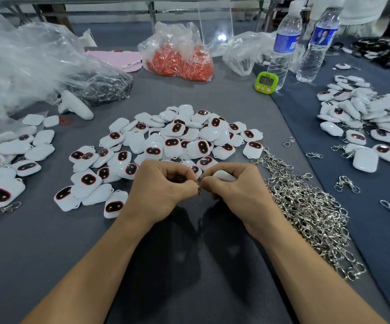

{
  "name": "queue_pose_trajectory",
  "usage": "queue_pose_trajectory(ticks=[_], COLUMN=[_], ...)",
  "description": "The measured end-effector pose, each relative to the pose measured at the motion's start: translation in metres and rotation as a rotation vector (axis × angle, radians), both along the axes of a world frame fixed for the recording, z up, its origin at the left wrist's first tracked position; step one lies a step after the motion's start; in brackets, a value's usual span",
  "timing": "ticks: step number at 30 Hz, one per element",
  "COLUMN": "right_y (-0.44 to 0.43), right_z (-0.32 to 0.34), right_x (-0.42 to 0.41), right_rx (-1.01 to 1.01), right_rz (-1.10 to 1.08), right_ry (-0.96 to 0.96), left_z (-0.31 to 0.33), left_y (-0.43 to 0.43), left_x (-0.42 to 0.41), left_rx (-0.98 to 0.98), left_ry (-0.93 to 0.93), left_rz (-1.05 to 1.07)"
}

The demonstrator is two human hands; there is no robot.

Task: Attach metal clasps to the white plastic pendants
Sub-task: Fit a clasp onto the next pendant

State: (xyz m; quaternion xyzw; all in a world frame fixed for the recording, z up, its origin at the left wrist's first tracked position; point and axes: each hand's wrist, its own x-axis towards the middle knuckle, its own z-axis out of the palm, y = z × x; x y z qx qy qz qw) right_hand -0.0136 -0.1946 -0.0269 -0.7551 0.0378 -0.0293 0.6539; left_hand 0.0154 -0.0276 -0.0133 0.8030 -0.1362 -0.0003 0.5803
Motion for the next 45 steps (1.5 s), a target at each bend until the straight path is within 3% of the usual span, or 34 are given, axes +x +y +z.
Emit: queue_pose_trajectory(ticks=[2, 6, 8, 11, 15, 23, 29, 35, 45], right_y=[-0.001, -0.002, -0.004, -0.006, -0.011, -0.011, -0.011, -0.012, -0.018], right_z=[-0.002, -0.003, -0.003, -0.001, -0.002, -0.008, -0.005, 0.0, 0.0], right_x=[0.001, 0.005, 0.005, 0.003, 0.005, 0.007, 0.004, 0.003, 0.005], right_rx=[-0.116, -0.125, -0.172, -0.172, -0.287, -0.208, -0.235, -0.427, -0.381], right_rz=[-0.1, -0.132, -0.1, -0.106, -0.179, -0.238, -0.19, -0.11, -0.056], right_ry=[0.026, -0.015, -0.062, -0.129, -0.24, -0.108, -0.056, -0.032, -0.008], left_z=[0.004, 0.009, 0.005, -0.002, -0.006, -0.013, -0.016, -0.017, -0.015], left_y=[0.002, 0.012, 0.008, -0.005, -0.01, -0.005, -0.003, -0.002, -0.001], left_x=[-0.001, -0.006, -0.009, -0.015, -0.009, -0.001, 0.003, 0.004, 0.001], left_rx=[0.019, 0.637, 0.845, 1.063, 1.004, 0.719, 0.652, 0.604, 0.605], left_ry=[-0.145, -0.663, -0.726, -0.649, -0.455, -0.207, -0.201, -0.174, -0.19], left_rz=[0.188, 0.413, 0.313, 0.131, 0.113, -0.01, -0.06, -0.059, -0.09])
